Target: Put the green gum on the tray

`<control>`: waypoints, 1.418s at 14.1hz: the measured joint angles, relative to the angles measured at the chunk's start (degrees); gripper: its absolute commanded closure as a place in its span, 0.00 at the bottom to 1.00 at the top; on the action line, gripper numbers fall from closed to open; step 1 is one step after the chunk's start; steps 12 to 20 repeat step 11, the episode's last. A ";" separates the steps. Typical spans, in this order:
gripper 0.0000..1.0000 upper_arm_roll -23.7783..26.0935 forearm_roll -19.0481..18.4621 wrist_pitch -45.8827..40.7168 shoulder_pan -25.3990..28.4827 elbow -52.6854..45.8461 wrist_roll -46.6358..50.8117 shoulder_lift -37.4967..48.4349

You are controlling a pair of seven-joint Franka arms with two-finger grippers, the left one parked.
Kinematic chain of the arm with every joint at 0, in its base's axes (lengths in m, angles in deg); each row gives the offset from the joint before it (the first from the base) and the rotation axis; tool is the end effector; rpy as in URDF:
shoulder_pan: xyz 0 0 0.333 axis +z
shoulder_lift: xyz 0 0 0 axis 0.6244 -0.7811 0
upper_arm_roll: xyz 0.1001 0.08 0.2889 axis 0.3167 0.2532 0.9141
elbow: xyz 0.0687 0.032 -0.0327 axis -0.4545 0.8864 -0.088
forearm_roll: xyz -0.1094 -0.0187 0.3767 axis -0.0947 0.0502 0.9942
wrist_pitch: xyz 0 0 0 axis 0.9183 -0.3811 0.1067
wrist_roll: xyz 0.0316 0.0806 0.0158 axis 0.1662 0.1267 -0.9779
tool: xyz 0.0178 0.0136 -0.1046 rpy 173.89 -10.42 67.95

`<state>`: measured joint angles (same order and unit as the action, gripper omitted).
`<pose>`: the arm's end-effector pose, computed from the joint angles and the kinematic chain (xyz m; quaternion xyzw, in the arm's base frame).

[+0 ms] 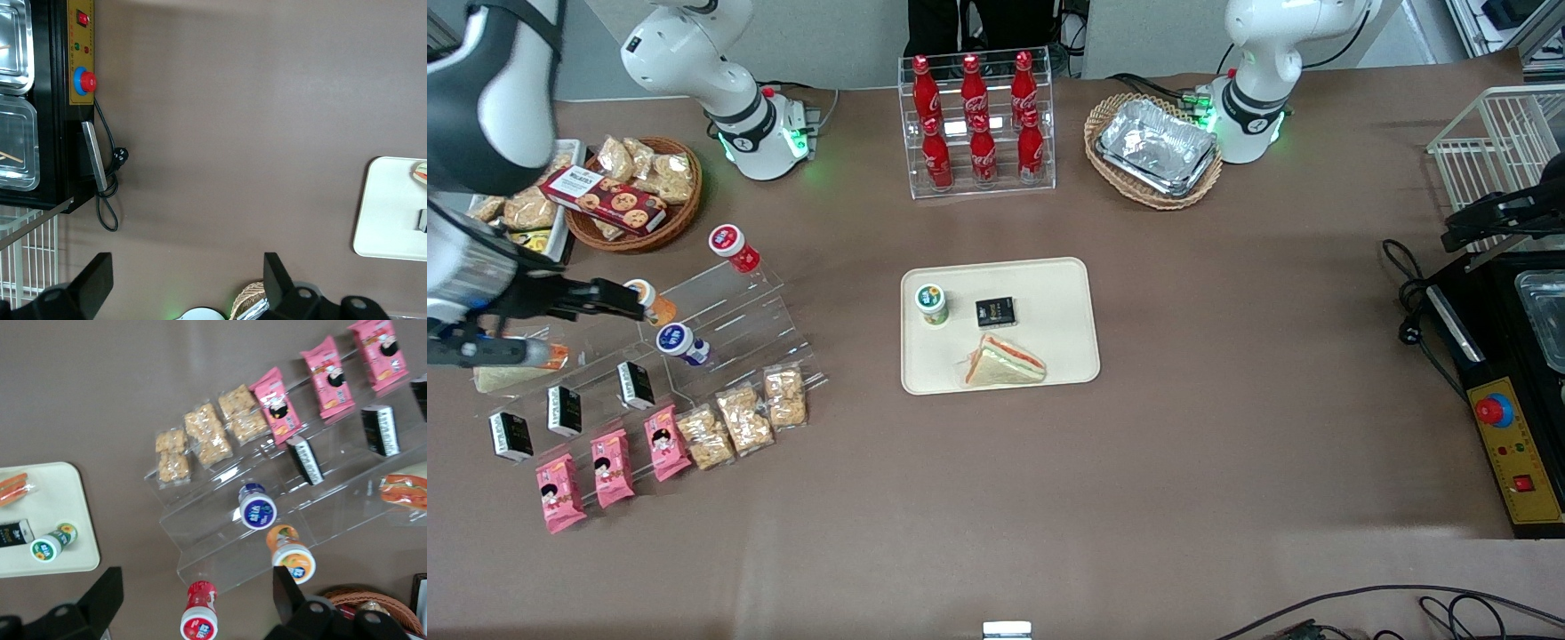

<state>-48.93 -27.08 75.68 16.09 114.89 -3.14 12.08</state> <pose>0.5808 0.0070 0.5742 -0.9972 0.0381 0.0585 0.0280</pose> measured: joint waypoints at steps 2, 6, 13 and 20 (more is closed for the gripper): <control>0.00 0.11 0.00 -0.91 -2.38 -1.59 -0.04 -0.07; 0.00 5.23 -0.01 -2.14 -9.62 -3.22 -2.13 -0.07; 0.00 25.66 -2.93 -3.91 -28.70 -5.89 -2.24 -0.12; 0.00 25.66 -2.93 -3.91 -28.70 -5.89 -2.24 -0.12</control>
